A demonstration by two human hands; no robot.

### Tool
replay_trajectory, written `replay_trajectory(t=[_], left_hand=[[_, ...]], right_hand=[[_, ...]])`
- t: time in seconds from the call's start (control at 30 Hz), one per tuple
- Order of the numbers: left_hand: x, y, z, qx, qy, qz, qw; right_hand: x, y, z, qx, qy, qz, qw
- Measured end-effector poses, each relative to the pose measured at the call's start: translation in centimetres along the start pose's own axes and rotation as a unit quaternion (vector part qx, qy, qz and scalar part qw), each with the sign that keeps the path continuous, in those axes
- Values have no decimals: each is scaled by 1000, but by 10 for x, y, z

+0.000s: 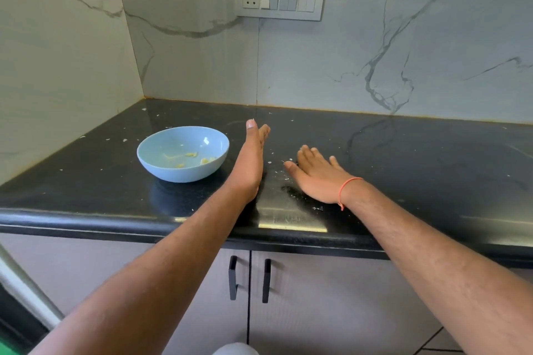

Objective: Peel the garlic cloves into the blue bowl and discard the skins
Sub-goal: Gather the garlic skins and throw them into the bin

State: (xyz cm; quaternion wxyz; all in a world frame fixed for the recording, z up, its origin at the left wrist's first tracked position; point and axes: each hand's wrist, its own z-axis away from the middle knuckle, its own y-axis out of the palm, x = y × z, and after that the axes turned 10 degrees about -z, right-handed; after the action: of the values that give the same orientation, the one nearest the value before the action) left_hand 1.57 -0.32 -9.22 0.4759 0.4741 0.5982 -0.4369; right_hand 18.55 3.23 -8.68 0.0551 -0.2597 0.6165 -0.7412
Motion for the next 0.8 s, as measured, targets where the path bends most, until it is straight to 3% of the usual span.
replay_trajectory(t=[0.1, 0.2, 0.27, 0.43, 0.8], left_hand=[[1, -2, 2, -37, 6, -6, 999], [-3, -3, 4, -52, 11, -1, 999], [-5, -4, 6, -48, 10, 9, 999], [-4, -4, 3, -61, 0, 3, 998], [2, -4, -1, -53, -7, -7, 999]], right_hand=[[23, 0, -9, -19, -21, -50, 998], [25, -11, -19, -130, -43, -64, 988], [30, -19, -23, -159, -85, -50, 982], [58, -12, -31, -115, -148, 15, 982], [21, -13, -5, -170, -164, 85, 968]])
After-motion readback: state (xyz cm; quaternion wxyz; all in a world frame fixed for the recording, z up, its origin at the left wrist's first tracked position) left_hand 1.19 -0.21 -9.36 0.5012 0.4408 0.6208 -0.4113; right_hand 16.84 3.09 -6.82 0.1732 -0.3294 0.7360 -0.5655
